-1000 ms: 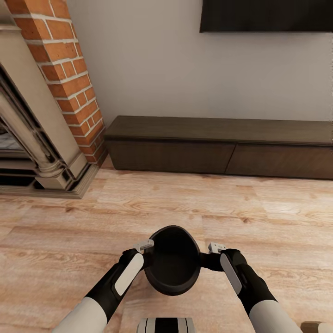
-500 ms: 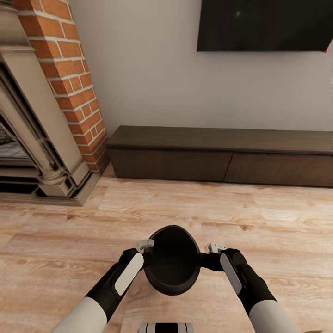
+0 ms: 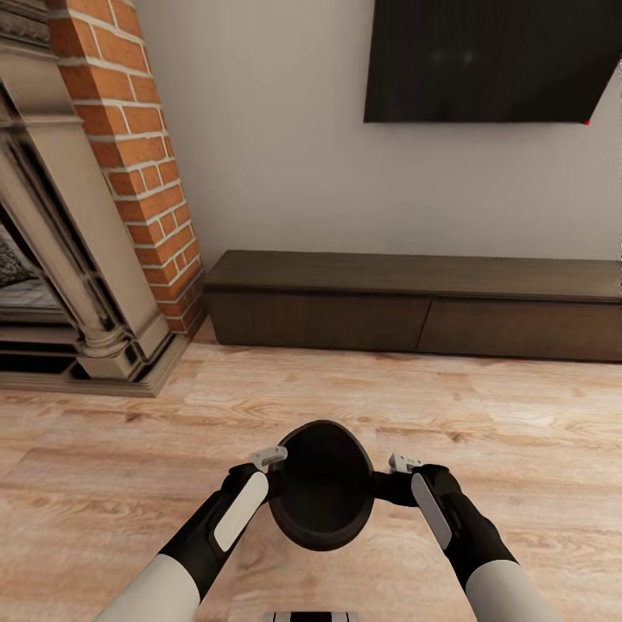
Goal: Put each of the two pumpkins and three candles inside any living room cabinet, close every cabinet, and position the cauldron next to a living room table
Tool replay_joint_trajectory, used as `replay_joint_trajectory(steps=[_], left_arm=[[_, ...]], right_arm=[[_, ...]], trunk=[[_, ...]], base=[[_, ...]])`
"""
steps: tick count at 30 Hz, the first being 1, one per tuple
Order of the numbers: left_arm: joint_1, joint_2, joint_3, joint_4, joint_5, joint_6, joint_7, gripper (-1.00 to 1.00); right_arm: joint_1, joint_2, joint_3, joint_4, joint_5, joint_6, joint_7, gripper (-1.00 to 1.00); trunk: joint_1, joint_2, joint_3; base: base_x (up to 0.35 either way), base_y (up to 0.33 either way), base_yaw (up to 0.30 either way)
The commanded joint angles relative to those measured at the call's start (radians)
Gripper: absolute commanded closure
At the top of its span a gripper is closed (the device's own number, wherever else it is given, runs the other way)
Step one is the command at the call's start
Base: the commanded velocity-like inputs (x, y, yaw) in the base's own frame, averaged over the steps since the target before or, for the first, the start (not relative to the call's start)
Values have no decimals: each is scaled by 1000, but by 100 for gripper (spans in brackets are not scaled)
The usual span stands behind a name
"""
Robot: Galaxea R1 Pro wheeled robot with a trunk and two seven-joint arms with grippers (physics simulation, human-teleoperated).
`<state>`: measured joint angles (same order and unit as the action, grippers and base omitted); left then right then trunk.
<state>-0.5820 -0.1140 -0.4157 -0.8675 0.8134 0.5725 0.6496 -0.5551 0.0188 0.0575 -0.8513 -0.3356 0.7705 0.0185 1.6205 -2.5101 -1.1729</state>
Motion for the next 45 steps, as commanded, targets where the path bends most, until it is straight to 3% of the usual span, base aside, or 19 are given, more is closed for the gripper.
replay_joint_trajectory(steps=[1,32,40,45], left_arm=[[-1,0,-7,-3,14,-8,8,100],[-1,0,-8,-3,23,-5,7,100],[-1,0,-7,-4,24,-5,7,100],[-1,-1,-6,-5,25,-5,7,100]], right_arm=[[0,0,0,0,0,6,3,100],[0,0,-1,0,0,7,3,100],[0,0,-2,0,0,7,3,100],[0,0,-1,0,0,6,3,100]], trunk=[[-1,0,3],[-15,7,123],[-18,9,154],[-18,9,154]], base=[[0,0,0],[-1,0,0],[-232,0,65],[-204,0,240]])
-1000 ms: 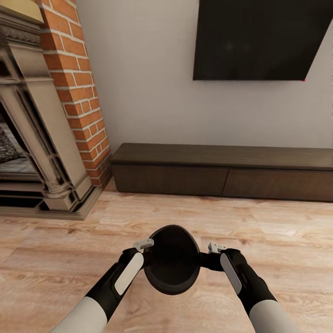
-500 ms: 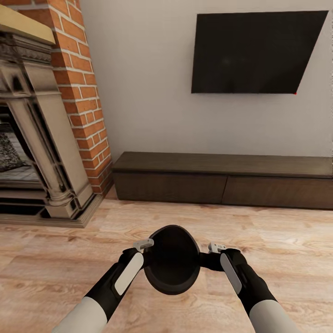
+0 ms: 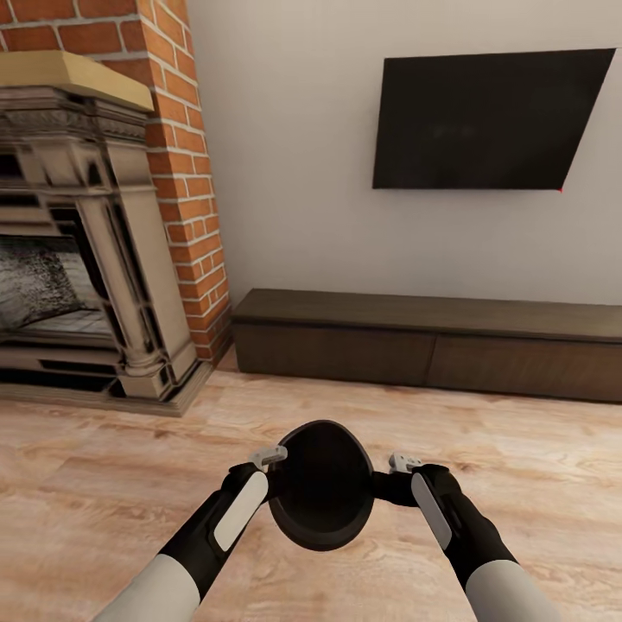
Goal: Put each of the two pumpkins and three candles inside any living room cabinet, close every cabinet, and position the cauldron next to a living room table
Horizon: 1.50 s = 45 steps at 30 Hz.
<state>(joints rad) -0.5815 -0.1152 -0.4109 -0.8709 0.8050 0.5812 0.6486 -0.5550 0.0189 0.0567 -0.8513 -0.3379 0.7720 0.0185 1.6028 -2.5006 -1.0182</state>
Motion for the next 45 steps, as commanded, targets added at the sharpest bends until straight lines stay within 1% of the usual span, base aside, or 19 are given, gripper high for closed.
replay_joint_trajectory(steps=[1,8,29,45], left_arm=[[-1,0,-11,-2,33,-14,8,100],[-1,0,-11,-2,34,-14,8,100],[-1,0,-12,-2,33,-15,8,100],[-1,0,-12,-3,31,-15,8,100]], right_arm=[[0,0,0,0,2,5,3,100],[0,0,0,0,2,5,3,100],[0,0,1,0,2,4,3,100],[0,0,2,0,2,4,3,100]], trunk=[[-1,-1,-1],[-1,-1,-1],[-1,-1,-1],[-1,-1,-1]], base=[[-65,0,258],[-52,0,261],[-173,0,264],[-17,0,265]])
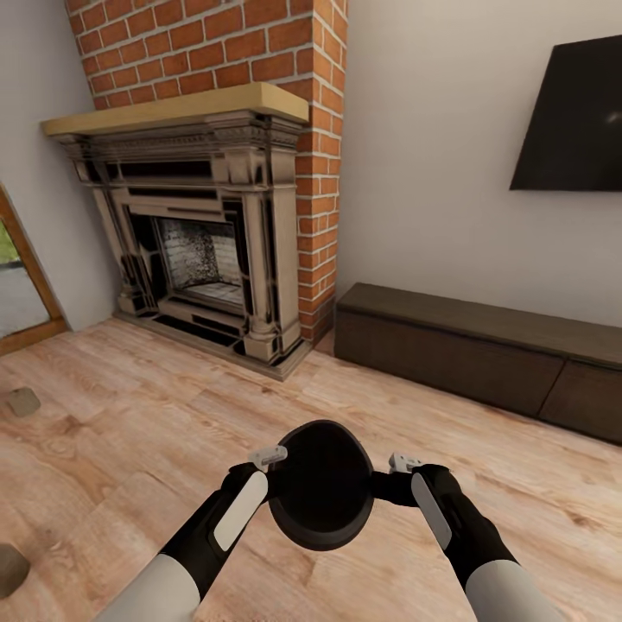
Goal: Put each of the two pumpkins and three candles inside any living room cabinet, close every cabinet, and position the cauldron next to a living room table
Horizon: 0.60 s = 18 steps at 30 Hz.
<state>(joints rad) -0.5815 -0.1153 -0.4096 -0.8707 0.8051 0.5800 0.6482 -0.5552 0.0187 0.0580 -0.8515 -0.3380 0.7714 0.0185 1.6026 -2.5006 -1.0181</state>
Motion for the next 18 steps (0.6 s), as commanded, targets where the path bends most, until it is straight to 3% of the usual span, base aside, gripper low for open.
replay_joint_trajectory(steps=[1,18], left_arm=[[-1,0,-14,-4,31,-14,8,100],[-1,0,-15,-19,28,-14,8,100]], right_arm=[[0,0,0,0,2,5,3,100],[0,0,0,0,2,5,3,100]], trunk=[[0,-1,-1],[0,-1,-1]], base=[[0,0,265],[0,-60,265]])
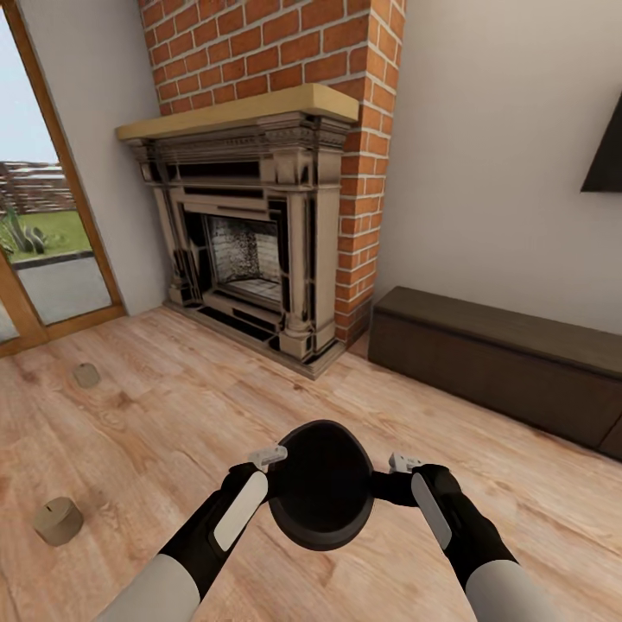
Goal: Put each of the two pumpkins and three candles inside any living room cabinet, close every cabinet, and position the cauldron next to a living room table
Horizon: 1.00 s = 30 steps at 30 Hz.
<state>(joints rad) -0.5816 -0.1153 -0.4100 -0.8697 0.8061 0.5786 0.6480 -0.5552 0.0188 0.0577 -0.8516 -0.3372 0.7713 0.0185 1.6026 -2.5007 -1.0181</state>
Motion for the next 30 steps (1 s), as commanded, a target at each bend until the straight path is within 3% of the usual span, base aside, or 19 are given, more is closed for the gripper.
replay_joint_trajectory(steps=[1,9,22,30], left_arm=[[-1,0,-15,-20,27,-13,9,100],[-1,0,-15,-20,27,-13,9,100],[-1,0,-15,-20,27,-13,9,100],[-1,0,-15,-30,26,-13,9,100]], right_arm=[[0,0,0,0,1,5,3,100],[0,0,0,0,1,5,3,100],[0,0,0,0,1,5,3,100],[0,0,1,0,1,5,3,100]], trunk=[[0,-1,-1],[0,-1,-1],[0,-1,-1],[0,-1,-1]], base=[[0,-2,265],[0,-27,265],[0,-238,265],[0,-54,265]])
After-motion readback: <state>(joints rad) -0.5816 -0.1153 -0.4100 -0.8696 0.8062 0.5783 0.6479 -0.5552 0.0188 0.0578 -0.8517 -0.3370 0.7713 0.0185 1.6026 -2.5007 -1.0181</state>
